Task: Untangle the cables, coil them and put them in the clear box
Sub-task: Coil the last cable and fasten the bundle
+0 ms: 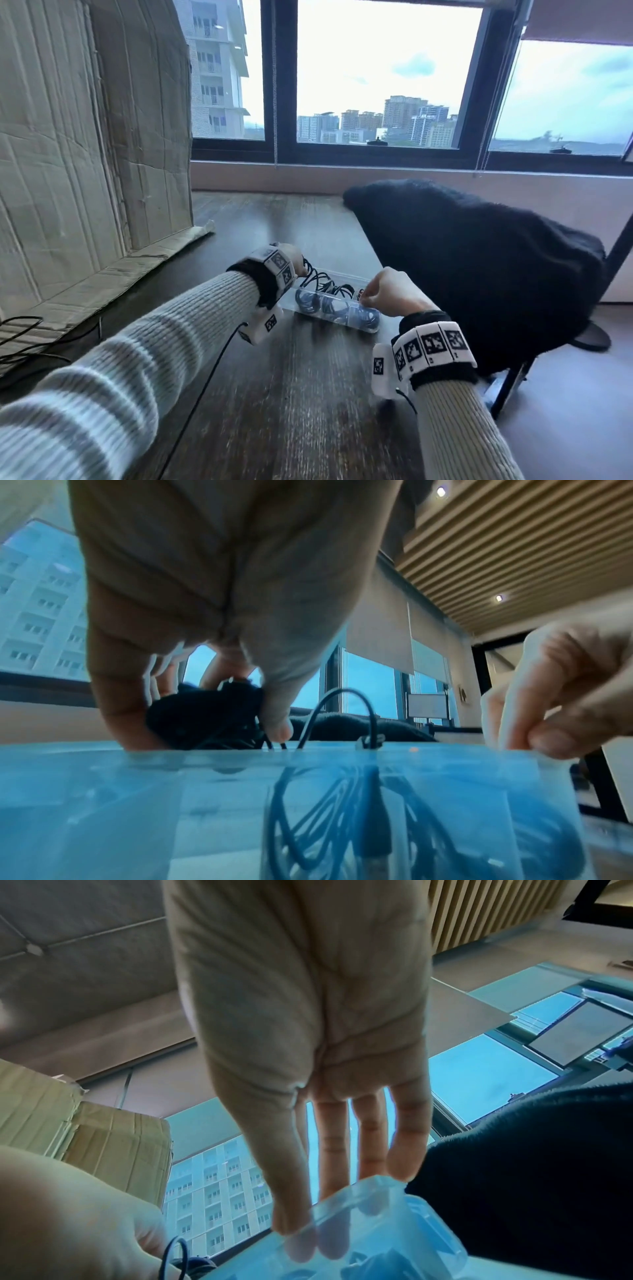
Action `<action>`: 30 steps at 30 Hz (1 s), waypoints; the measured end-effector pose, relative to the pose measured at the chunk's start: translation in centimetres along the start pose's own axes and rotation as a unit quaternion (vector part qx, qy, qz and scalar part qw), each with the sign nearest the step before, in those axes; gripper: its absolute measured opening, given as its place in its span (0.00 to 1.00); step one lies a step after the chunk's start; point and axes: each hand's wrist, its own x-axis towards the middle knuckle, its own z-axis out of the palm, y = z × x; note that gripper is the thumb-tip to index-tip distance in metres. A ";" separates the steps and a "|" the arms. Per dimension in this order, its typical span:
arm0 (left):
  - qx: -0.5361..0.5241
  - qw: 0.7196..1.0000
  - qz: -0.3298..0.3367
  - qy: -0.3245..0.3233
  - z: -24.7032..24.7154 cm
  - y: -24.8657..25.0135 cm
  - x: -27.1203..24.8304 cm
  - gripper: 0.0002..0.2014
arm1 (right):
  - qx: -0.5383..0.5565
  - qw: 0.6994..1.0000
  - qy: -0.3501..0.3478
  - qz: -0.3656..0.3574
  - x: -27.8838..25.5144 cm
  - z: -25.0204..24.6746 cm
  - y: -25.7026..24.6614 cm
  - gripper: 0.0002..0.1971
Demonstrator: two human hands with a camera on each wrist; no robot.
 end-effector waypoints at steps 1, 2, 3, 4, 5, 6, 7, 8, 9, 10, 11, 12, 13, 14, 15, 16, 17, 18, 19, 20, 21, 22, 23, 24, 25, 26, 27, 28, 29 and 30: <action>0.002 1.000 -0.002 -0.001 0.0 0.0 0.3 0.23 | 0.002 1.000 0.002 -0.001 0.1 0.1 0.0 0.07; 0.000 1.000 -0.005 -0.009 -0.1 0.0 0.4 0.22 | 0.004 1.000 0.003 -0.003 0.1 0.1 0.0 0.07; -0.005 1.000 -0.006 -0.016 -0.2 0.1 0.2 0.21 | 0.007 1.000 0.004 -0.005 0.2 0.1 -0.1 0.07; -0.011 1.000 -0.008 -0.018 -0.1 0.2 0.1 0.19 | 0.011 1.000 0.004 -0.005 0.1 0.1 -0.1 0.07; -0.020 1.000 -0.008 -0.016 0.0 0.1 0.0 0.17 | 0.015 1.000 0.004 -0.004 0.1 0.1 0.0 0.07; -0.031 0.999 -0.006 -0.013 0.3 0.1 -0.1 0.15 | 0.018 1.000 0.004 -0.003 0.1 0.1 0.0 0.07; -0.034 0.999 -0.006 -0.019 0.6 0.0 -0.3 0.15 | 0.018 1.000 0.004 -0.001 0.0 0.1 0.1 0.07; -0.039 0.999 0.000 -0.030 1.4 -0.3 0.5 0.17 | 0.018 1.000 0.004 -0.001 0.0 0.1 0.1 0.07; -0.070 0.996 0.005 -0.049 1.8 -0.3 0.7 0.19 | 0.017 1.000 0.004 -0.001 0.0 0.0 0.1 0.07; -0.070 0.995 0.019 -0.075 2.2 -0.2 1.2 0.21 | 0.018 1.000 0.003 -0.001 -0.1 0.0 0.1 0.07; -0.095 0.990 0.014 -0.101 2.3 -0.3 1.5 0.23 | 0.018 1.000 0.003 -0.002 -0.1 0.0 0.1 0.07; -0.099 0.985 0.027 -0.136 2.2 -0.5 1.6 0.28 | 0.019 1.000 0.003 -0.003 -0.1 0.1 0.2 0.06; -0.035 0.988 0.095 -0.119 2.2 -0.6 1.4 0.35 | 0.019 1.000 0.003 -0.003 0.0 0.1 0.3 0.06; -0.014 0.989 0.099 -0.111 1.5 -0.8 0.4 0.38 | 0.020 1.000 0.001 -0.003 0.0 0.0 0.4 0.06; 0.046 0.988 0.130 -0.075 1.0 -1.3 0.1 0.37 | 0.021 1.000 -0.001 -0.002 0.0 0.0 0.4 0.06; 0.096 0.982 0.155 -0.057 0.5 -1.7 0.1 0.28 | 0.023 1.000 -0.002 -0.002 0.1 -0.1 0.5 0.06; 0.104 0.979 0.164 -0.055 0.4 -2.2 0.1 0.19 | 0.025 1.000 -0.004 -0.002 0.2 -0.1 0.6 0.06; 0.028 0.990 0.122 -0.063 0.7 -2.8 0.4 0.15 | 0.026 1.000 -0.006 -0.002 0.2 -0.1 0.6 0.06; -0.021 0.994 0.089 -0.062 0.7 -2.8 0.3 0.14 | 0.025 1.000 -0.007 -0.003 0.2 -0.1 0.5 0.06; -0.050 0.994 0.084 -0.045 1.0 -2.8 0.3 0.14 | 0.024 1.000 -0.006 -0.004 0.3 -0.1 0.5 0.06; -0.069 0.993 0.093 -0.013 1.4 -2.7 0.2 0.14 | 0.023 1.000 -0.005 -0.004 0.3 0.0 0.4 0.06; -0.089 0.991 0.095 0.007 1.7 -2.5 -0.1 0.15 | 0.024 1.000 -0.005 -0.003 0.4 0.0 0.4 0.06; -0.088 0.991 0.098 0.019 2.0 -2.4 -0.4 0.15 | 0.025 1.000 -0.005 -0.003 0.3 0.0 0.4 0.05; -0.080 0.991 0.103 0.026 2.2 -2.4 -0.5 0.14 | 0.026 1.000 -0.005 -0.003 0.3 0.0 0.4 0.05; -0.059 0.992 0.108 0.017 2.3 -2.3 -0.5 0.14 | 0.028 1.000 -0.006 -0.005 0.2 0.0 0.4 0.05; -0.049 0.992 0.113 -0.001 2.6 -2.4 -0.5 0.13 | 0.028 1.000 -0.008 -0.006 0.2 0.0 0.4 0.05; -0.039 0.991 0.128 -0.016 2.8 -2.4 -0.6 0.15 | 0.027 1.000 -0.009 -0.007 0.1 0.0 0.4 0.05; -0.042 0.988 0.147 -0.033 2.9 -2.5 -0.6 0.15 | 0.025 1.000 -0.008 -0.005 0.1 -0.1 0.5 0.05; -0.046 0.984 0.164 -0.046 2.9 -2.7 -0.5 0.15 | 0.021 1.000 -0.006 -0.001 0.2 -0.2 0.7 0.05; -0.059 0.982 0.176 -0.044 2.9 -3.0 -0.4 0.14 | 0.017 1.000 -0.003 0.005 0.3 -0.3 1.0 0.05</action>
